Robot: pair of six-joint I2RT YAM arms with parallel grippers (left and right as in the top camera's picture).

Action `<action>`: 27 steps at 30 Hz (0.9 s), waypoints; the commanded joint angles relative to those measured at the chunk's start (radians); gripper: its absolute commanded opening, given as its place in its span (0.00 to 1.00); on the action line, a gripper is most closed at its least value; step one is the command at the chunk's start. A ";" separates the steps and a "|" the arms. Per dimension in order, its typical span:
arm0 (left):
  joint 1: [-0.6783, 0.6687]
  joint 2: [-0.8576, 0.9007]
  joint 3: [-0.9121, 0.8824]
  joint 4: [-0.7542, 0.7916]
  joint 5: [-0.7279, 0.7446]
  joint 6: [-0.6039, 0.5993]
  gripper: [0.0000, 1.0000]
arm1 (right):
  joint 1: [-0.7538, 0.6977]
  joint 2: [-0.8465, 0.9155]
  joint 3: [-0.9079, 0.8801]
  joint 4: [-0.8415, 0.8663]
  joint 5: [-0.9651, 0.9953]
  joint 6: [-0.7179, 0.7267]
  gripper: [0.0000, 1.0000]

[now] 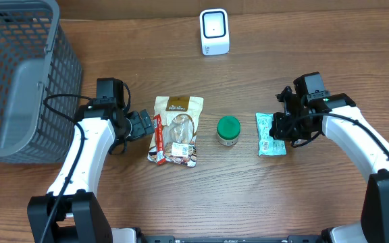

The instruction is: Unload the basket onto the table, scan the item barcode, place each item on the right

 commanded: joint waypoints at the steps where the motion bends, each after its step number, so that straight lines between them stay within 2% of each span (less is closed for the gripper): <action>1: -0.002 -0.004 0.015 0.001 -0.003 -0.009 1.00 | 0.006 -0.019 -0.007 -0.008 -0.049 0.010 0.04; 7: -0.002 -0.004 0.015 0.001 -0.002 -0.009 1.00 | 0.021 -0.019 -0.068 0.039 -0.048 0.011 0.04; 13: -0.002 -0.004 0.015 0.002 -0.002 -0.009 1.00 | 0.045 -0.019 -0.176 0.171 -0.045 0.087 0.04; 19: -0.001 -0.004 0.015 0.001 -0.003 -0.009 1.00 | 0.056 -0.019 -0.259 0.293 -0.027 0.094 0.04; 23: -0.001 -0.004 0.015 0.001 -0.002 -0.009 1.00 | 0.056 -0.019 -0.266 0.305 -0.033 0.098 0.04; 27: -0.001 -0.004 0.015 0.002 -0.002 -0.009 1.00 | 0.054 -0.021 -0.236 0.286 -0.157 0.085 0.04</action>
